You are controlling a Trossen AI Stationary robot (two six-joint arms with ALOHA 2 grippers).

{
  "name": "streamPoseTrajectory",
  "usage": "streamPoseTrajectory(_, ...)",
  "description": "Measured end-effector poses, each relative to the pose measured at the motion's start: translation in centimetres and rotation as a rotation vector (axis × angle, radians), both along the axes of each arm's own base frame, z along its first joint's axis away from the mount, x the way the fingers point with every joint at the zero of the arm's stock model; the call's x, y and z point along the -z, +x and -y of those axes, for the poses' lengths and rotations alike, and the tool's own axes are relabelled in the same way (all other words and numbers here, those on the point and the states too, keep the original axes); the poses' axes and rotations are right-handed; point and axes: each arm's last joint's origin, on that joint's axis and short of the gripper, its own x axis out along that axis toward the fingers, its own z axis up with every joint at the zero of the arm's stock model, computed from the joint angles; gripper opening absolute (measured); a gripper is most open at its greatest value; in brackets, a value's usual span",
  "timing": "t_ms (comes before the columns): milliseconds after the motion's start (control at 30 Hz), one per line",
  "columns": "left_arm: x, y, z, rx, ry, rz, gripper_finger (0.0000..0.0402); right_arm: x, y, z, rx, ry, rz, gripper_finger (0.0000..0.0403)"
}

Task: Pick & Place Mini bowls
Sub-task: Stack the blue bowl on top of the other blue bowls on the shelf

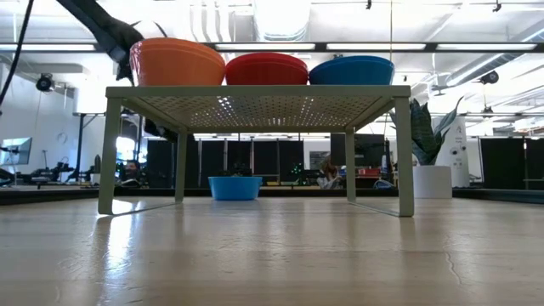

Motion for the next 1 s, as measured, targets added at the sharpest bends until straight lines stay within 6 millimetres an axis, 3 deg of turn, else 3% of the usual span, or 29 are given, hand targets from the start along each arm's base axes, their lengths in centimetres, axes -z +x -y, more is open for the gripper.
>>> streamPoseTrajectory(667, 6.3, 2.5, -3.0, -0.217, -0.144, 0.072, 0.0067, -0.4, 0.1, 0.0, -0.004, -0.016, 0.037, 0.0068)
streamPoseTrajectory(1000, 7.4, 4.0, -4.1, -0.198, -0.176, 0.062, 0.0067, -0.4, 0.2, 0.0, -0.004, -0.019, 0.043, 0.0068)
